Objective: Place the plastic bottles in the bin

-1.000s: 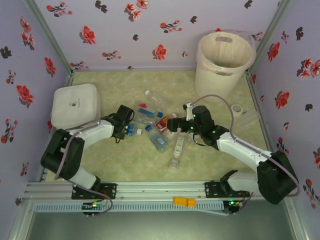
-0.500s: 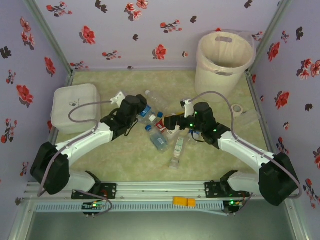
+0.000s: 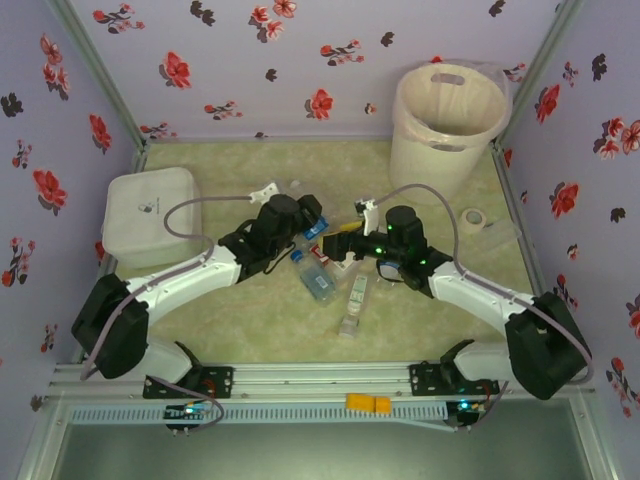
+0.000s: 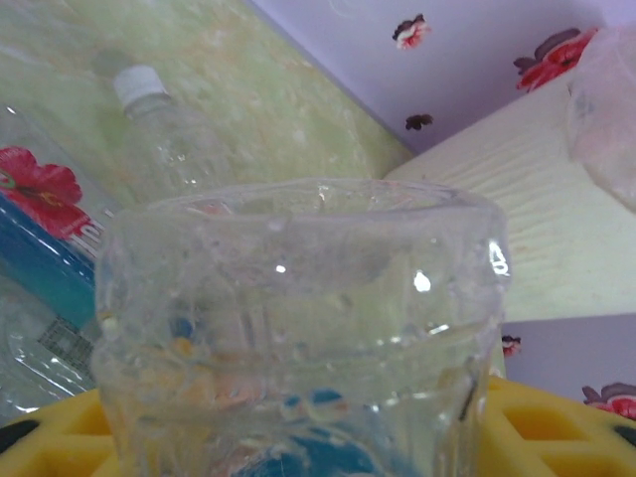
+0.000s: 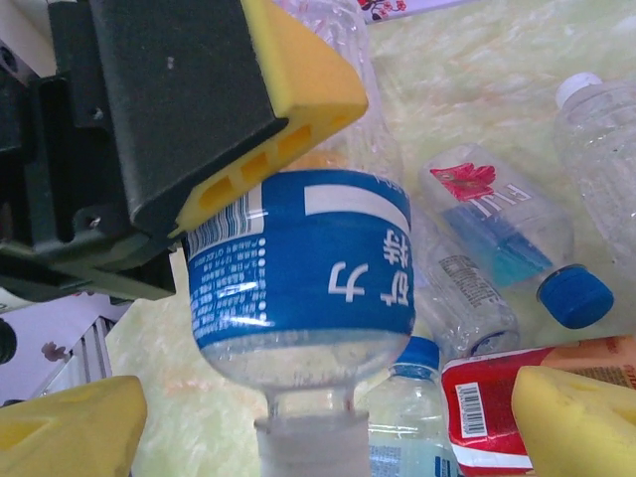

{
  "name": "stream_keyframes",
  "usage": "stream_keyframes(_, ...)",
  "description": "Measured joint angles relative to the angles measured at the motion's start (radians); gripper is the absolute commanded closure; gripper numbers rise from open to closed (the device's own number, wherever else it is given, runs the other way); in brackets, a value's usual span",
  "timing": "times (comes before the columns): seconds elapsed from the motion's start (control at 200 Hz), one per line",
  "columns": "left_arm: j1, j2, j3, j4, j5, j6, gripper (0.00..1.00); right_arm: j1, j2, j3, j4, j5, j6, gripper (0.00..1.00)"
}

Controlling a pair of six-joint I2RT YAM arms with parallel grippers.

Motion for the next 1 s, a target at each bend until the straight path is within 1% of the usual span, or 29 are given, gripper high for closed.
stream_keyframes(0.12,-0.001,0.004,0.009,0.002,0.03,0.003,0.43,0.0,0.025,-0.002,0.03,-0.008,0.015,0.08)
stream_keyframes(0.23,-0.002,0.016,0.023,0.014,0.06,0.003,0.42,0.0,0.038,-0.002,0.052,-0.016,0.024,0.15)
stream_keyframes(0.44,-0.015,0.04,0.023,0.03,0.108,-0.002,0.41,0.0,0.064,-0.002,0.1,-0.031,0.051,0.23)
stream_keyframes(0.495,-0.02,0.044,0.023,0.034,0.117,-0.005,0.39,0.0,0.071,-0.002,0.107,-0.033,0.058,0.27)
stream_keyframes(0.55,-0.022,0.047,0.023,0.038,0.119,-0.008,0.37,0.0,0.076,-0.002,0.11,-0.037,0.065,0.35)
stream_keyframes(0.61,-0.021,0.048,0.023,0.037,0.118,-0.008,0.33,0.0,0.08,-0.002,0.117,-0.04,0.071,0.46)
stream_keyframes(0.675,-0.02,0.048,0.023,0.036,0.118,-0.008,0.27,-0.001,0.082,-0.002,0.12,-0.043,0.076,0.51)
stream_keyframes(0.705,-0.02,0.048,0.023,0.036,0.118,-0.008,0.22,-0.001,0.082,-0.002,0.124,-0.049,0.071,0.53)
stream_keyframes(0.795,-0.022,0.048,0.023,0.041,0.127,-0.002,0.01,0.0,0.082,-0.002,0.12,-0.05,0.073,0.53)
stream_keyframes(0.92,-0.014,0.042,0.024,0.04,0.142,0.003,0.0,0.0,0.081,-0.002,0.094,-0.043,0.073,0.53)
stream_keyframes(1.0,0.01,0.012,0.024,0.025,0.145,0.016,0.0,-0.009,0.075,-0.002,0.064,-0.031,0.072,0.53)
